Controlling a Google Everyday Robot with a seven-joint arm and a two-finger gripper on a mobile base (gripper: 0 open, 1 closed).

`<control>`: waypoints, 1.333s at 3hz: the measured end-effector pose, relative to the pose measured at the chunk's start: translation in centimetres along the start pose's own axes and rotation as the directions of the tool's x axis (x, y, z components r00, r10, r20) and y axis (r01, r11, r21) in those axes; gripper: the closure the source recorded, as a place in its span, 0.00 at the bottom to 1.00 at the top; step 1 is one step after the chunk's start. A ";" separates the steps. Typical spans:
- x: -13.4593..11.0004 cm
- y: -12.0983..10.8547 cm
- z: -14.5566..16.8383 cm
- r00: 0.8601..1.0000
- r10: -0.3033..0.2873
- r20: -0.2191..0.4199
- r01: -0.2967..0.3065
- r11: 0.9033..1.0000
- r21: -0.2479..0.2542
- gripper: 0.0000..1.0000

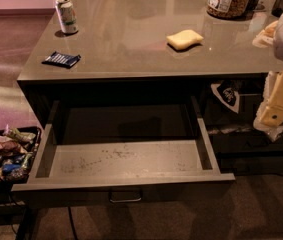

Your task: Close top drawer

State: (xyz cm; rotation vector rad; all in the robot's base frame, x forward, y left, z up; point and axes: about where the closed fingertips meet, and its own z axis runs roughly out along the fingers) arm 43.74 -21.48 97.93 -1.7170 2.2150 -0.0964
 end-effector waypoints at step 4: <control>0.9 5.8 1.1 0.977 -0.038 0.210 -0.007 0.978 0.211 0.00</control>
Offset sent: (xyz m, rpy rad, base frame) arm -0.0128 -0.0014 0.0009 0.0944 -0.2862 0.0364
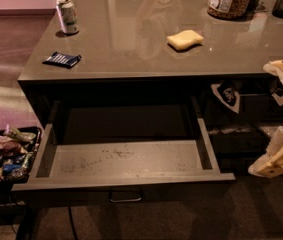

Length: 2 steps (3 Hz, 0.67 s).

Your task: Close top drawer

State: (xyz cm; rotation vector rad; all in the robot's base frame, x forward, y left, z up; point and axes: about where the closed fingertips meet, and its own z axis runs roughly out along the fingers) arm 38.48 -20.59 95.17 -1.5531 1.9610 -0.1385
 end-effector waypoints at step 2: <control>-0.3 -1.1 2.9 0.999 0.015 0.041 -0.014 1.000 -0.013 0.00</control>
Offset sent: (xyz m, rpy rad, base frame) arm 0.0176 0.0061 -0.0139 0.0409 -0.0095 0.0117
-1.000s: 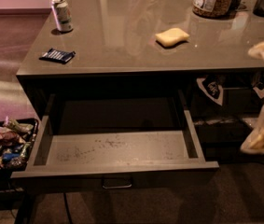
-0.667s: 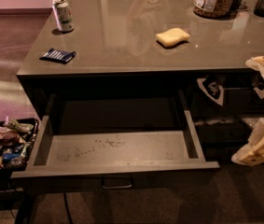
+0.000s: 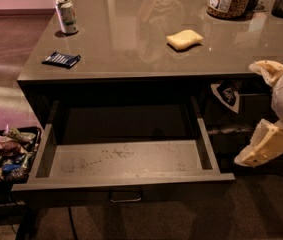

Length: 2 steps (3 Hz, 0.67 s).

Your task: Close top drawer

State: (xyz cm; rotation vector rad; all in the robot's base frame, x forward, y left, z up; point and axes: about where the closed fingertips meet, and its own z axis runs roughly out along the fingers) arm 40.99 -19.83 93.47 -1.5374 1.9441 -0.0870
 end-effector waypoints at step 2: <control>4.4 11.8 1.8 0.983 -0.059 0.177 0.081 0.989 -0.121 0.00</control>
Offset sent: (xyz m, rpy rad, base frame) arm -0.0866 -0.0053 -0.0637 0.1972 0.0536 0.3248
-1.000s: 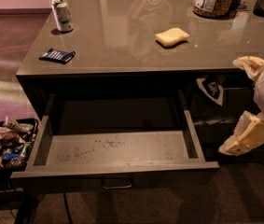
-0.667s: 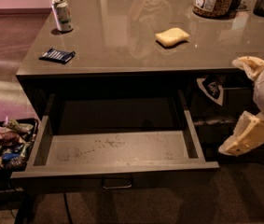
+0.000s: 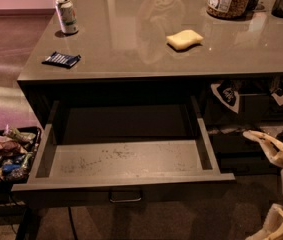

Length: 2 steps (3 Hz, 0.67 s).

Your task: Close top drawer

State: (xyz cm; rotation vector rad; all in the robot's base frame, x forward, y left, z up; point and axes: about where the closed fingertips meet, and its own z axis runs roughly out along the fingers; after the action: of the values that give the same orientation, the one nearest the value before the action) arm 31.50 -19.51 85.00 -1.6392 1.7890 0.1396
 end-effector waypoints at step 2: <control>0.1 0.5 0.7 0.999 -0.004 0.034 0.004 1.000 -0.010 0.00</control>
Offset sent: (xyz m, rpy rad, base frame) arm -0.0043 0.0072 -0.0178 0.0723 -0.0009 0.0467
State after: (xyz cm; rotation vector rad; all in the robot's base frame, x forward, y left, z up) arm 31.34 -19.13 84.29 -1.6378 1.7622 0.1731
